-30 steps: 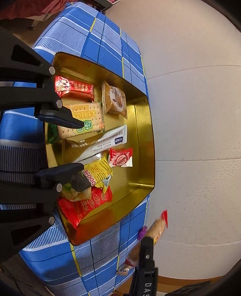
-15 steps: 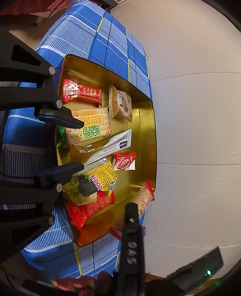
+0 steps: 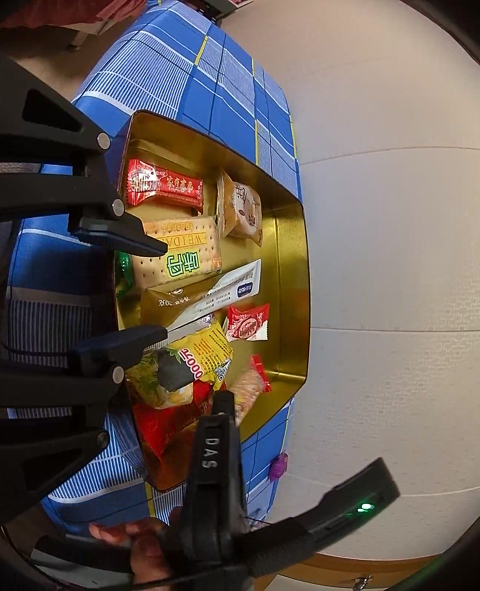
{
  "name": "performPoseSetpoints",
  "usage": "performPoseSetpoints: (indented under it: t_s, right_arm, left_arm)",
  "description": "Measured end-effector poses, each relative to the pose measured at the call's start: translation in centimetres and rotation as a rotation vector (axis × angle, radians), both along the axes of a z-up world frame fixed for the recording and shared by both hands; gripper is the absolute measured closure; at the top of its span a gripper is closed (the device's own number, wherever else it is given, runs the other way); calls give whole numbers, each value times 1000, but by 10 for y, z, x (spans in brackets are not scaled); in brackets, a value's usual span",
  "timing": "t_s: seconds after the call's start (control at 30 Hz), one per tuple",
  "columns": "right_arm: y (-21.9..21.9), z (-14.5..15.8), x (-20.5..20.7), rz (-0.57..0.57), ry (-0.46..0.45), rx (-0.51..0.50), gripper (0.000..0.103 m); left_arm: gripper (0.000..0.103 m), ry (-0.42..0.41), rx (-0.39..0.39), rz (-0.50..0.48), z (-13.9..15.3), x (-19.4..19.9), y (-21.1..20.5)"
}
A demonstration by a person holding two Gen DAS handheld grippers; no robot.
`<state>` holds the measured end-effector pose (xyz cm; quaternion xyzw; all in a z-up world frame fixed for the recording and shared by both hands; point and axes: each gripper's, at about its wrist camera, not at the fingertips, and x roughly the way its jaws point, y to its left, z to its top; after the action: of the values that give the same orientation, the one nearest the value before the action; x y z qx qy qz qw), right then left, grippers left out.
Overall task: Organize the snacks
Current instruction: 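Carry the chipmunk-printed bar over the gold tray with the right gripper, then lower the chipmunk bar into the gold tray and open the right gripper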
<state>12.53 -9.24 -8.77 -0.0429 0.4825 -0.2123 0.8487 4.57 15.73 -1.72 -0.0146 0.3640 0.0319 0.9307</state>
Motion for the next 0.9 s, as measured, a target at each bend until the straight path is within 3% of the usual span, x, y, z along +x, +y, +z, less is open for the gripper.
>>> performPoseSetpoints:
  t_s: [0.33, 0.9]
  right_arm:
    - [4, 4, -10, 26, -23, -4, 64]
    - [-7, 40, -60, 62, -134, 32, 64]
  left_arm:
    - [64, 5, -2, 9, 0, 2, 1]
    - [64, -17, -36, 5, 4, -2, -9]
